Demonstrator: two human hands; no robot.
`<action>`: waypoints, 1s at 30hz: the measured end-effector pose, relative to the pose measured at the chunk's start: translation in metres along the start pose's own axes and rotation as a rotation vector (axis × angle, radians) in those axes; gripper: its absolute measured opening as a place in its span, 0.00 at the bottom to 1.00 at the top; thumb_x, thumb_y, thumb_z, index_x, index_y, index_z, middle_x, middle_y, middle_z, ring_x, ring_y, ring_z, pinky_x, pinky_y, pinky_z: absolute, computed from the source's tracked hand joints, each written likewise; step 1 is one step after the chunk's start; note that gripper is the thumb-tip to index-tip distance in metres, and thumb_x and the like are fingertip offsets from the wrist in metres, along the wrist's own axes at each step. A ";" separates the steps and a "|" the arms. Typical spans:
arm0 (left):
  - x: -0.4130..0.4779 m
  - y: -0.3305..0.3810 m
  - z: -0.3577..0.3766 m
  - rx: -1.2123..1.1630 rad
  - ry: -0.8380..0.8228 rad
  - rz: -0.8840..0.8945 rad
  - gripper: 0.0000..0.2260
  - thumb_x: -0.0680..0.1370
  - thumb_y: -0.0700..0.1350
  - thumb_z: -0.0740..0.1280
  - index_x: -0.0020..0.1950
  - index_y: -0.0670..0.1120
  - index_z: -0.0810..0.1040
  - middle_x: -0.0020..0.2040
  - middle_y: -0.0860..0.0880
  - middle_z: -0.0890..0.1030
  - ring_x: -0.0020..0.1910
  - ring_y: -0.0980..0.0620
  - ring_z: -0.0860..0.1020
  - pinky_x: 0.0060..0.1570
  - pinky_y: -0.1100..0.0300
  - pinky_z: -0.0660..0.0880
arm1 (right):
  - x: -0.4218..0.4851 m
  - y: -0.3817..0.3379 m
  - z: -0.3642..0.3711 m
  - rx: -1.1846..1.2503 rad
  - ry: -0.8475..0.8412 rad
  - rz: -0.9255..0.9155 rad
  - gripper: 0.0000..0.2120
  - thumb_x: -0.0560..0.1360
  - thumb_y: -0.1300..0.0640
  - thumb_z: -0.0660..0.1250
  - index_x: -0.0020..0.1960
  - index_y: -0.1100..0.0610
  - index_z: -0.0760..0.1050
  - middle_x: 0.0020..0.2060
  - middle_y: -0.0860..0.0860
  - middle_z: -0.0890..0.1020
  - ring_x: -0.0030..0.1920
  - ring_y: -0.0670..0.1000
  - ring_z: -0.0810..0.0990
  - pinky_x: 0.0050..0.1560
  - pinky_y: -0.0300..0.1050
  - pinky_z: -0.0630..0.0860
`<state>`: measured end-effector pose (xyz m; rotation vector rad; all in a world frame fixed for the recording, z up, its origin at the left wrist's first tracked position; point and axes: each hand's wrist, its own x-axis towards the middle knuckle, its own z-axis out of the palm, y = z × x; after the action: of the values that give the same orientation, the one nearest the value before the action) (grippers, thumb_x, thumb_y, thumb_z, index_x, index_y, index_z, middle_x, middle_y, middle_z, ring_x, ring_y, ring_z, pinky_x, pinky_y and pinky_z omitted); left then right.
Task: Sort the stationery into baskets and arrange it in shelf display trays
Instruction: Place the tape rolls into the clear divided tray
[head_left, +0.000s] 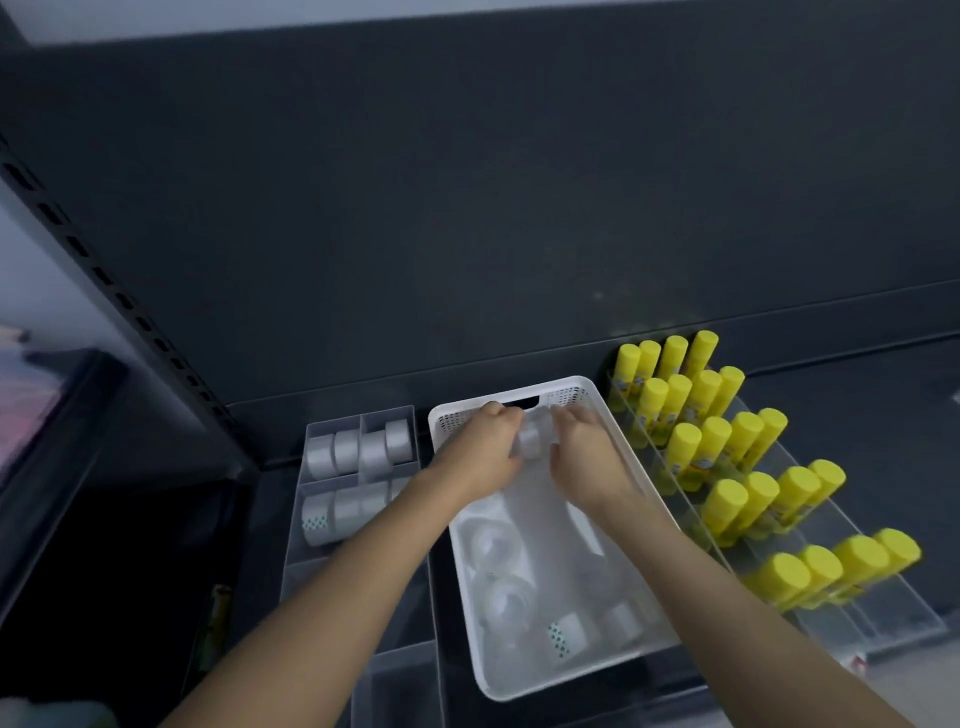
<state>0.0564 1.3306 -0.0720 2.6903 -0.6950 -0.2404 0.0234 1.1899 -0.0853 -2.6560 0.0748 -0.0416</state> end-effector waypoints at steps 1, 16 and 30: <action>0.004 0.001 0.003 0.019 -0.011 -0.008 0.19 0.74 0.44 0.68 0.63 0.42 0.72 0.59 0.43 0.73 0.59 0.43 0.73 0.58 0.52 0.71 | 0.001 0.001 -0.001 0.013 -0.010 -0.004 0.22 0.71 0.68 0.60 0.65 0.61 0.70 0.59 0.61 0.73 0.57 0.61 0.75 0.57 0.48 0.71; -0.014 0.009 -0.002 -0.104 0.127 -0.089 0.23 0.67 0.45 0.77 0.47 0.45 0.62 0.46 0.44 0.76 0.45 0.43 0.74 0.38 0.54 0.67 | -0.012 0.000 -0.013 0.176 -0.219 0.086 0.20 0.71 0.58 0.70 0.61 0.59 0.74 0.52 0.54 0.80 0.50 0.54 0.79 0.50 0.48 0.76; -0.126 -0.035 -0.051 -0.560 0.442 -0.121 0.25 0.66 0.51 0.78 0.62 0.55 0.77 0.55 0.58 0.75 0.50 0.61 0.76 0.50 0.67 0.74 | -0.067 -0.076 -0.019 1.345 -0.504 0.181 0.13 0.72 0.64 0.71 0.55 0.66 0.77 0.36 0.53 0.77 0.34 0.46 0.75 0.36 0.38 0.75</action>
<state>-0.0246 1.4359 -0.0287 2.1375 -0.2750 0.1183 -0.0413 1.2518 -0.0340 -1.2533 0.0779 0.4646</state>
